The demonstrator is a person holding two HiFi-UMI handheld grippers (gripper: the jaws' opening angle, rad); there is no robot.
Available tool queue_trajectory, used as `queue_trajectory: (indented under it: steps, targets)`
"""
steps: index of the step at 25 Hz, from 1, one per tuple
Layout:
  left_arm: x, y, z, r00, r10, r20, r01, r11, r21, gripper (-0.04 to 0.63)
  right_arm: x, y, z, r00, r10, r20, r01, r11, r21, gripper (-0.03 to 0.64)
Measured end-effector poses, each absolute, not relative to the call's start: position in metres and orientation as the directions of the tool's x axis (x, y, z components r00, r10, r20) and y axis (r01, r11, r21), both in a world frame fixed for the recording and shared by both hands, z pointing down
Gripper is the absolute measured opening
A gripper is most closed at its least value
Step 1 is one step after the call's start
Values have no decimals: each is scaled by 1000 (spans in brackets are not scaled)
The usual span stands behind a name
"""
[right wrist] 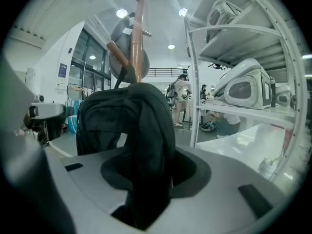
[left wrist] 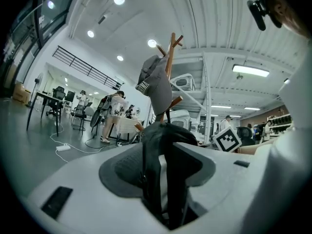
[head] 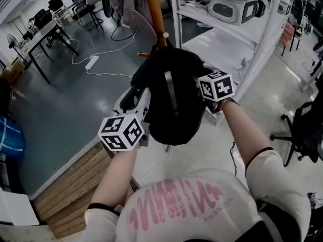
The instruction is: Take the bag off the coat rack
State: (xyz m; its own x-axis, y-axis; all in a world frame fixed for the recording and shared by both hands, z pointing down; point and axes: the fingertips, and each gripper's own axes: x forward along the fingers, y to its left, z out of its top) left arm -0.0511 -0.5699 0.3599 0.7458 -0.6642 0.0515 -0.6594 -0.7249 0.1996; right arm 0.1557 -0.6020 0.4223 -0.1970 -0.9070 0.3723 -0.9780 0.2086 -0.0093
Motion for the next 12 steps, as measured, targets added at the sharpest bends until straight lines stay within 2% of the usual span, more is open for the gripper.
queue_trajectory:
  steps: [2, 5, 12]
  targets:
    - [-52, -578, 358, 734, -677, 55, -674, -716, 184, 209, 157, -602, 422, -202, -908, 368, -977, 211, -17, 156]
    - [-53, -585, 359, 722, -690, 52, -688, -708, 158, 233, 157, -603, 423, -211, -906, 368, -976, 218, -21, 156]
    - [-56, -602, 364, 677, -732, 84, -736, -674, 56, 340, 158, -604, 424, -241, -900, 364, -969, 244, -40, 156]
